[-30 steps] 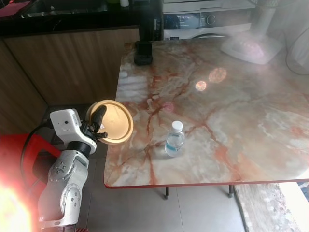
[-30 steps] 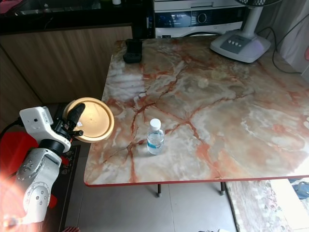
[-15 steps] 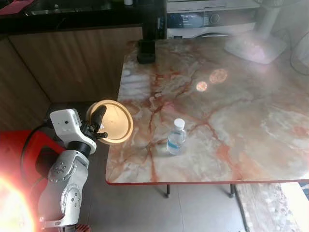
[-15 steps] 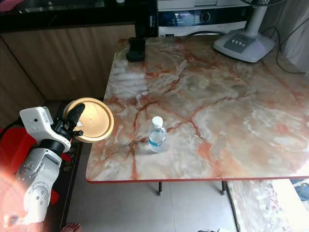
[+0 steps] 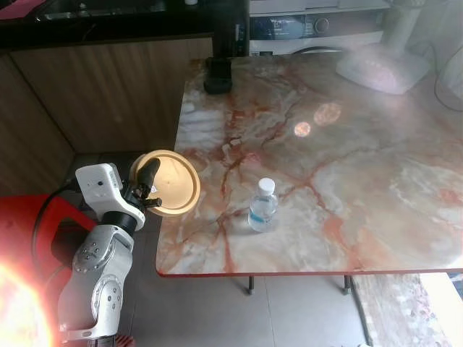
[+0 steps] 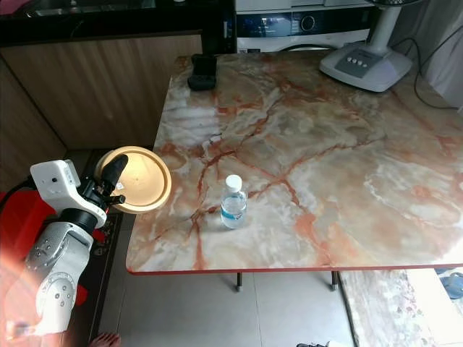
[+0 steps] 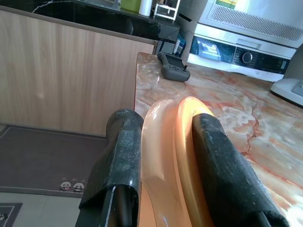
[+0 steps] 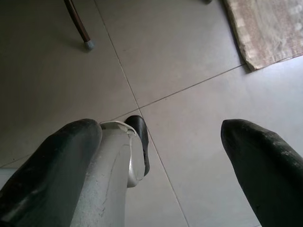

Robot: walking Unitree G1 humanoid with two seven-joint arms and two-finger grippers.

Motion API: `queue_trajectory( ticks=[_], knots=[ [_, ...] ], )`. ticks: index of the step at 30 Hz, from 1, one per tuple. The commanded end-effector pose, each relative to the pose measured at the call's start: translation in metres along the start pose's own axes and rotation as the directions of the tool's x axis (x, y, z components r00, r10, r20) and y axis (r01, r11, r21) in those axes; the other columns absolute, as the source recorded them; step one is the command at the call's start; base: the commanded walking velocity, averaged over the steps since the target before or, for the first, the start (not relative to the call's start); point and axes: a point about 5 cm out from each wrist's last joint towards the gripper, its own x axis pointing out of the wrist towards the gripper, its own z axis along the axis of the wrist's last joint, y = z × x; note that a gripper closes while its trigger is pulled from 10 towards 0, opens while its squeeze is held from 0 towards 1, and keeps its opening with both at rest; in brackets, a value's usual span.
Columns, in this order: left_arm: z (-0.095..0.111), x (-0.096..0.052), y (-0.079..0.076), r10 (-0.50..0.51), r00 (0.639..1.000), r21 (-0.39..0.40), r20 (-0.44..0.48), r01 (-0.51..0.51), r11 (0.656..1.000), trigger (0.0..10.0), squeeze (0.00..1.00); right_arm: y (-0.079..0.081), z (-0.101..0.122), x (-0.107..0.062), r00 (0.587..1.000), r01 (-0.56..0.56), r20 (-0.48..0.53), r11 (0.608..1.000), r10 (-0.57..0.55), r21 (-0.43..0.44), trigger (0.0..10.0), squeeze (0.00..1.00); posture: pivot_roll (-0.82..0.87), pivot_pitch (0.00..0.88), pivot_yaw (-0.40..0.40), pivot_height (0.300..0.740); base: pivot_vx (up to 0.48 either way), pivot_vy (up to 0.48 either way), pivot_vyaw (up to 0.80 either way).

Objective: Restocking fridge

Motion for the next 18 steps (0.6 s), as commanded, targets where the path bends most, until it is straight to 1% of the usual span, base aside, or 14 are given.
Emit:
queue_trajectory(
  ticks=[1, 15, 18],
  knots=[
    [-0.0015, -0.0013, 0.002, 0.008, 1.0, 0.0, 0.0, -0.008, 1.0, 10.0, 0.0, -0.0009, -0.0062, -0.0019, 1.0, 0.006, -0.018, 1.0, -0.006, 0.018, 10.0, 0.0, 0.12, 0.094, 0.024, 0.74, -0.311, 0.0, 0.0],
    [-0.0054, -0.0006, 0.0011, -0.002, 1.0, 0.011, -0.012, 0.002, 1.0, 10.0, 0.0, -0.0003, -0.0057, -0.0017, 1.0, 0.004, -0.013, 1.0, -0.004, 0.021, 10.0, 0.0, 0.12, 0.093, 0.024, 0.74, -0.303, 0.0, 0.0],
    [-0.0072, -0.0003, 0.0009, -0.005, 1.0, 0.017, -0.021, 0.005, 1.0, 10.0, 0.0, -0.0001, -0.0057, -0.0017, 1.0, 0.004, -0.013, 1.0, -0.003, 0.022, 10.0, 0.0, 0.12, 0.091, 0.024, 0.74, 0.0, 0.0, 0.0]
  ],
)
